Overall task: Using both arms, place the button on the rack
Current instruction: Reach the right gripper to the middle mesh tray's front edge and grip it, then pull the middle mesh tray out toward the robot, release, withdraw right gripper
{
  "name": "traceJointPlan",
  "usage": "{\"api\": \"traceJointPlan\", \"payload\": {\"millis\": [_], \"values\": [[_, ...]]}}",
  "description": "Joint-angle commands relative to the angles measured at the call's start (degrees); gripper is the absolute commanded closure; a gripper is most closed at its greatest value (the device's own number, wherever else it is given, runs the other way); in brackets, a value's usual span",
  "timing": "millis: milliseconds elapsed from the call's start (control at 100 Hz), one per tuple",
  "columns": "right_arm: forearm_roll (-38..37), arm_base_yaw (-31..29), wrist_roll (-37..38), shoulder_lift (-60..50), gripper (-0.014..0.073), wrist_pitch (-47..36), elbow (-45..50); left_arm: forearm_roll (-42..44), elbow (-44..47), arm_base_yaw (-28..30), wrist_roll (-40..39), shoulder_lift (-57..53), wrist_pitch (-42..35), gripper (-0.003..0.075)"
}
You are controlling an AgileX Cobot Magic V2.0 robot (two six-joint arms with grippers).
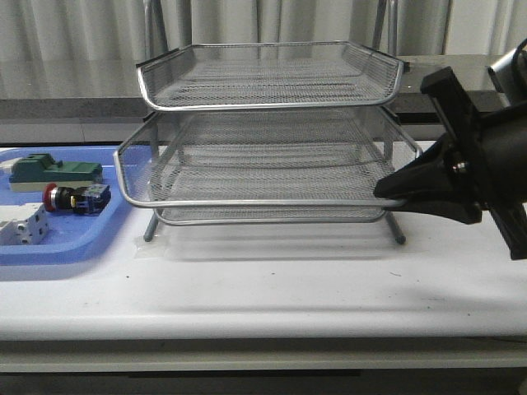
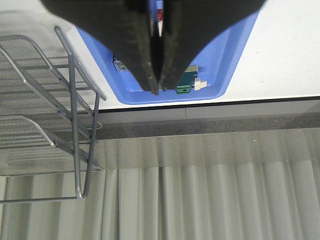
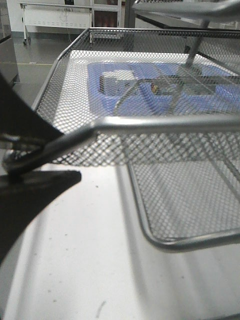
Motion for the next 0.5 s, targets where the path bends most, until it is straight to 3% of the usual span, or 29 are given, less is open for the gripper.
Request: {"api": "traceJointPlan", "payload": {"millis": [0,490], "values": [[-2.24,0.24,-0.42,-3.07,0.0526,1.09,3.40,-0.48,1.82,-0.03,-0.57,-1.77,-4.71,0.0741],[-2.02,0.24,-0.60,-9.49,0.0514,0.42,10.16,-0.48,1.82,-0.03,-0.57,-1.77,-4.71,0.0741]]}}
